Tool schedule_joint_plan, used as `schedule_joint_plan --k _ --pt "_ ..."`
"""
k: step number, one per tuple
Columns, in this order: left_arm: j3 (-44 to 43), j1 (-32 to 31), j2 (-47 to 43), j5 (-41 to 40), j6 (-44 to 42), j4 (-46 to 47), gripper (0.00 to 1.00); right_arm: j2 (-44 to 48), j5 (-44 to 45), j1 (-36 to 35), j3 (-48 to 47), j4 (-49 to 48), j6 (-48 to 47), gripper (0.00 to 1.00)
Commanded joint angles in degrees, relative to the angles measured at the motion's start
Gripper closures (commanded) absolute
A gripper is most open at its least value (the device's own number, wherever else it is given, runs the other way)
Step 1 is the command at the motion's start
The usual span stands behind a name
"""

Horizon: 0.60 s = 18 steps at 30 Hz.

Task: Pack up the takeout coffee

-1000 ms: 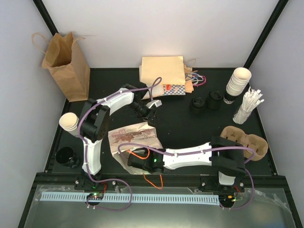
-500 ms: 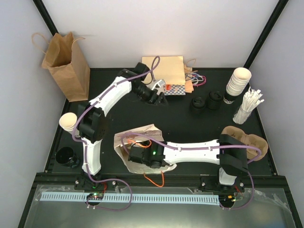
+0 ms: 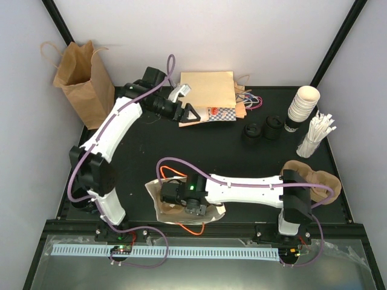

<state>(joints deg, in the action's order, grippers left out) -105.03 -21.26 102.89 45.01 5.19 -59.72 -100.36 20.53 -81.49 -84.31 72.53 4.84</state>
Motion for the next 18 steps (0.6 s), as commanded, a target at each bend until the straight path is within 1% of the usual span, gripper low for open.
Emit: schedule_joint_plan --k 1,7,13,15,18 --pt "2.18 1.92 -6.32 -2.38 1.94 1.13 0.11 -2.12 -6.14 0.72 -3.48 6.11 3.23 0.54" --pt "5.29 6.57 -14.68 -5.90 4.66 4.42 0.11 -4.91 -4.70 4.27 -7.51 5.01 0.50 0.54" --pt "11.13 9.14 -23.41 -8.94 5.84 8.16 0.11 -7.71 -5.62 6.89 -9.06 2.78 -3.86 0.53" --pt "14.51 9.65 -26.45 -9.61 6.47 10.86 0.11 -7.67 -6.46 8.25 -8.66 1.66 -5.44 0.53" --pt "16.63 10.28 -29.09 -9.74 7.15 11.97 0.10 -7.78 -9.46 10.42 -8.55 0.07 -8.66 0.52"
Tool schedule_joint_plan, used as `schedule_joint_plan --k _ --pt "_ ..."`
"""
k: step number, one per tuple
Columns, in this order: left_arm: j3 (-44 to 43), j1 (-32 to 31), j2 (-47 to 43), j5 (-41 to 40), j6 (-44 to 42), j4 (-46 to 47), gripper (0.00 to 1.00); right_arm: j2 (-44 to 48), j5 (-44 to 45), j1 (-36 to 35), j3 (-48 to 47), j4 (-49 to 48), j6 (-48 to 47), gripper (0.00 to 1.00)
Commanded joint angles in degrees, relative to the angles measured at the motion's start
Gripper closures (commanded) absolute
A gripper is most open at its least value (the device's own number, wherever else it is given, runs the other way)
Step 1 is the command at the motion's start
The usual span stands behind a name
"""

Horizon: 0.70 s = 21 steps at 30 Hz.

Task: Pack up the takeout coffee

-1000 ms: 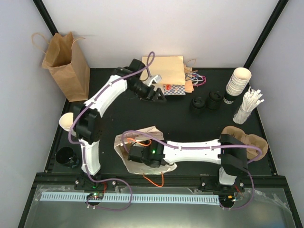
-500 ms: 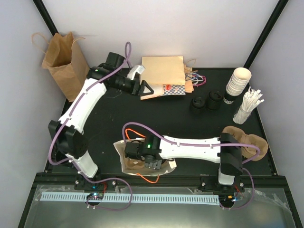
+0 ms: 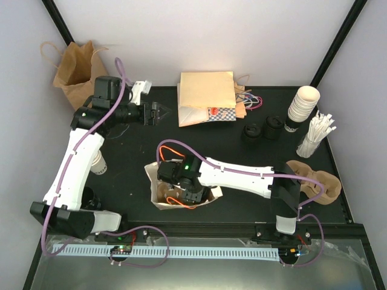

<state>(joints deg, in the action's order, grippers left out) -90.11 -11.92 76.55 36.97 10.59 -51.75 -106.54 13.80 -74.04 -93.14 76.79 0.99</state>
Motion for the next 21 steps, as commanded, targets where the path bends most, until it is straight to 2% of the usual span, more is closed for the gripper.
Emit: schedule_joint_plan --k 1,8,21 --pt "1.75 1.11 -2.81 -1.81 1.80 3.68 0.10 -1.83 -2.82 3.46 -0.18 -4.24 -5.53 0.53" --pt "3.97 1.54 -9.21 -2.77 2.69 3.62 0.10 -2.18 -5.41 7.40 -0.07 -6.81 -8.90 0.54" --pt "11.18 1.54 -25.87 -11.53 3.39 -0.09 0.10 -7.02 -9.27 10.36 2.20 -10.68 -11.19 0.54"
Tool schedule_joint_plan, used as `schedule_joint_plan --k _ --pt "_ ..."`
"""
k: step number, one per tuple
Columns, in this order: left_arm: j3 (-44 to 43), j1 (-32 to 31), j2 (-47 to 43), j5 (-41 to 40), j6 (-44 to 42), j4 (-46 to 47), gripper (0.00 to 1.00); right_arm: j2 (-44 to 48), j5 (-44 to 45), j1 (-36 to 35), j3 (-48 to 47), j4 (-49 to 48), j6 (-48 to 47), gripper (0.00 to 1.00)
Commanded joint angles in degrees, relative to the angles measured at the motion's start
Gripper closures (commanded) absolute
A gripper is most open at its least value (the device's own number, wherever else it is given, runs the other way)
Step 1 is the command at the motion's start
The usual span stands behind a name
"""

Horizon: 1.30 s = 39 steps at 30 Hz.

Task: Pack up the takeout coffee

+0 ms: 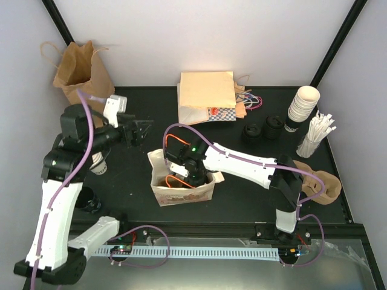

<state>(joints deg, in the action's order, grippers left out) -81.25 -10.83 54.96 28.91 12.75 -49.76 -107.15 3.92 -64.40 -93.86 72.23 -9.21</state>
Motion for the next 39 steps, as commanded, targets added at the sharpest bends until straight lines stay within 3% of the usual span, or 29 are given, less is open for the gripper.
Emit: schedule_joint_plan --k 1,13,26,39 --pt "3.01 0.45 -5.38 -3.73 1.36 -2.56 0.10 -6.72 0.42 0.69 2.97 -6.17 -0.80 0.54" --pt "5.64 0.45 -11.62 -5.36 1.43 -9.28 0.07 -4.93 6.59 -3.19 5.26 -6.03 5.83 0.54" --pt "11.37 0.33 -11.80 5.69 5.25 -14.90 0.08 -4.21 8.23 -4.74 6.32 -7.26 5.47 0.54" --pt "18.86 -6.18 -15.72 1.10 16.08 -18.80 0.15 -4.64 9.88 -4.75 5.63 -7.18 5.08 0.54"
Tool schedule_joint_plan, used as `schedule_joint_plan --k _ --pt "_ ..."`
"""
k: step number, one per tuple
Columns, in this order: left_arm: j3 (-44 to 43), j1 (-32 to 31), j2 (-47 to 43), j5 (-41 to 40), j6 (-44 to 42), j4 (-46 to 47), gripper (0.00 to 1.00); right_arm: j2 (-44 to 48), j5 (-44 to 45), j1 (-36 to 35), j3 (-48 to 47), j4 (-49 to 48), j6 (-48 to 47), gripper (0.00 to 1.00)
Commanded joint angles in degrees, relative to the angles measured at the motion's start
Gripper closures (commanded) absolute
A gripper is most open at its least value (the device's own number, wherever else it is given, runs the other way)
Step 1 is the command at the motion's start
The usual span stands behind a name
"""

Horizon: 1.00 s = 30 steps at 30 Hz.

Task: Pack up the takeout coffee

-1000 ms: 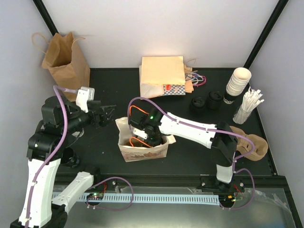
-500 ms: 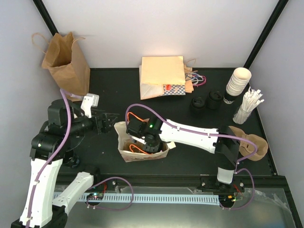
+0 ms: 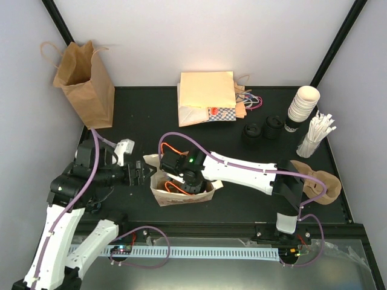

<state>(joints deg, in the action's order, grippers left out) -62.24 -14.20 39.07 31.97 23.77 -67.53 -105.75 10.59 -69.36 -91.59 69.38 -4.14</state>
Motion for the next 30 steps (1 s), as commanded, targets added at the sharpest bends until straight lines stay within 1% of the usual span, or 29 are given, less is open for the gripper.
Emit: schedule_joint_plan --k 1,3,5,7,11,14,19,23,28,30 --pt "-0.12 -4.15 0.66 -2.56 5.96 -0.64 0.16 -6.04 3.34 0.21 3.44 -4.42 0.01 0.54" --pt "0.15 -7.70 1.91 -4.18 7.43 0.14 0.16 -5.89 3.76 0.24 3.53 -4.43 -0.07 0.54" --pt "-0.76 -11.88 3.47 -8.15 8.69 0.07 0.17 -5.58 4.19 0.19 3.46 -4.33 -0.12 0.54" --pt "-1.81 -13.86 4.20 -11.74 9.26 -0.70 0.18 -5.14 4.46 0.19 3.23 -4.06 -0.07 0.54" --pt "-3.46 -14.43 5.66 -16.60 8.25 -4.25 0.21 -3.88 4.81 0.18 2.46 -3.39 0.02 0.53" --pt "-3.83 -14.90 7.81 -17.19 7.94 -6.44 0.26 -3.01 5.35 0.20 2.13 -2.89 0.15 0.52" --pt "-4.84 -16.19 7.95 -18.41 8.59 -6.80 0.34 -2.23 5.94 0.20 1.88 -2.54 0.10 0.47" --pt "-5.04 -16.53 8.30 -18.18 8.46 -6.77 0.41 -1.71 6.42 0.22 0.71 -2.04 0.31 0.41" --pt "-5.39 -16.82 8.77 -18.01 8.15 -6.50 0.44 -0.98 7.30 0.19 -2.05 -0.55 0.27 0.36" --pt "-5.52 -16.89 8.98 -17.65 8.12 -6.37 0.45 -0.71 7.60 0.19 -3.02 -0.08 0.27 0.29"
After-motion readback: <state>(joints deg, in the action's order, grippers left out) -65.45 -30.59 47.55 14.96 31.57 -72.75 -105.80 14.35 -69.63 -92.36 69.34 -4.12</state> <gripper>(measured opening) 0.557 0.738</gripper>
